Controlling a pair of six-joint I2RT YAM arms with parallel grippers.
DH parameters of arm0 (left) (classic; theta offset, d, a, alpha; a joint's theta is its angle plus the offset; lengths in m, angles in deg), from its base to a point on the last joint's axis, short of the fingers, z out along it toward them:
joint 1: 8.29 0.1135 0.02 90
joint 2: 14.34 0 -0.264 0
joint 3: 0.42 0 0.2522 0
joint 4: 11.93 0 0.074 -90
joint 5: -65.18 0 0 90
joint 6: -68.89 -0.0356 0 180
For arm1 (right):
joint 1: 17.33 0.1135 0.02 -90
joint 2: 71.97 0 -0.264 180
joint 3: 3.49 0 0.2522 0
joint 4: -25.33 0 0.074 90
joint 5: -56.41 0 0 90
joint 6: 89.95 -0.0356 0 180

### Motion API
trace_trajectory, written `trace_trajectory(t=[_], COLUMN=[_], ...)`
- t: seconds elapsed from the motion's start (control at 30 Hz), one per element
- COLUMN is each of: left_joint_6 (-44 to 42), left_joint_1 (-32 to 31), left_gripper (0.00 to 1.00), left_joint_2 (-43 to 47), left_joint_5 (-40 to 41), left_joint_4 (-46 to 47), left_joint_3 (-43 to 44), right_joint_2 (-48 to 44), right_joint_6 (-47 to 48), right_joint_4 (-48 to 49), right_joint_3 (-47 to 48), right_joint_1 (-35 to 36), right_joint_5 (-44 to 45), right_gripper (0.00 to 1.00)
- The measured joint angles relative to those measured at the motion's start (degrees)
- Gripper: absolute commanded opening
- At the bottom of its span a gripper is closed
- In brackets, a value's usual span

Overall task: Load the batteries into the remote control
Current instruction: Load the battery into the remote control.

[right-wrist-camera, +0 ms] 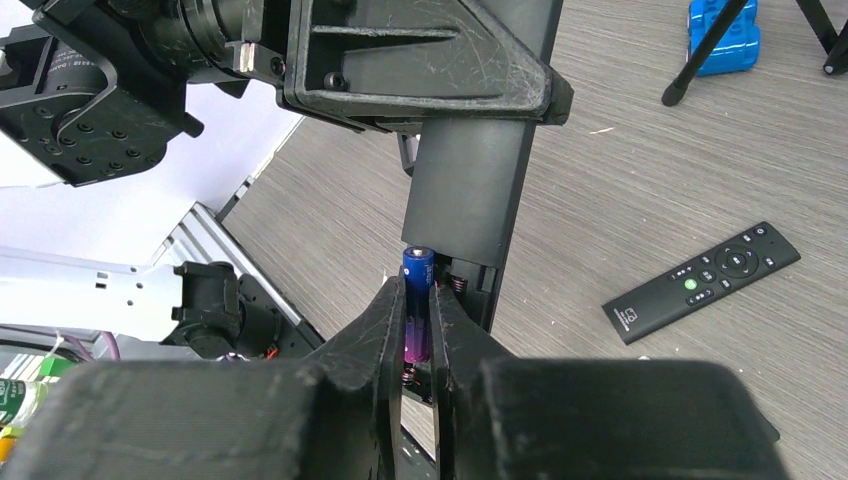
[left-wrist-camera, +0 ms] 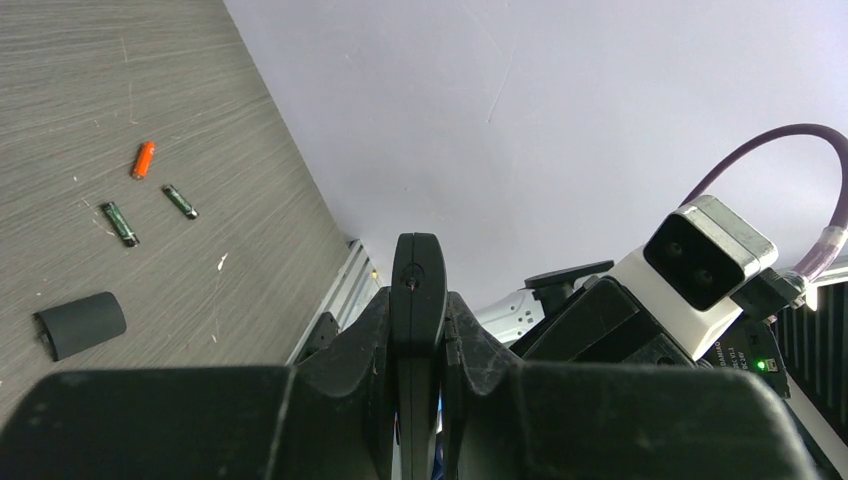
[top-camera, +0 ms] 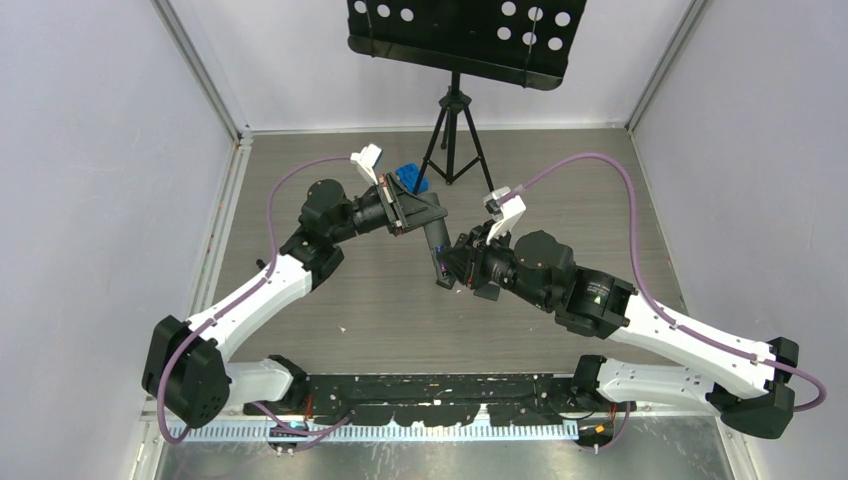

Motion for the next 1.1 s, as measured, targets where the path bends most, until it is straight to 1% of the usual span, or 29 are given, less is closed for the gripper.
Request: trace_trajectory(t=[0.33, 0.5, 0.67, 1.1], left_joint_6=[1.49, 1.88, 1.88, 1.88], left_joint_1=[0.02, 0.09, 0.11, 0.15], left_gripper=[0.0, 0.0, 0.0, 0.0], left_joint_2=[0.07, 0.44, 0.48, 0.48], left_joint_5=[0.5, 0.98, 1.29, 2.32], left_joint_4=[0.02, 0.11, 0.22, 0.28], left_joint_3=[0.0, 0.0, 0.0, -0.02], right_joint_2=[-0.42, -0.85, -0.87, -0.85], right_joint_6=[-0.61, -1.49, -2.32, -3.02], right_joint_4=[-0.11, -0.11, -0.11, 0.11], right_joint_3=[-0.07, -0.11, -0.11, -0.04], right_joint_1=[0.0, 0.02, 0.07, 0.15], right_joint_5=[-0.37, -0.31, 0.52, 1.92], right_gripper=[0.18, 0.25, 0.27, 0.4])
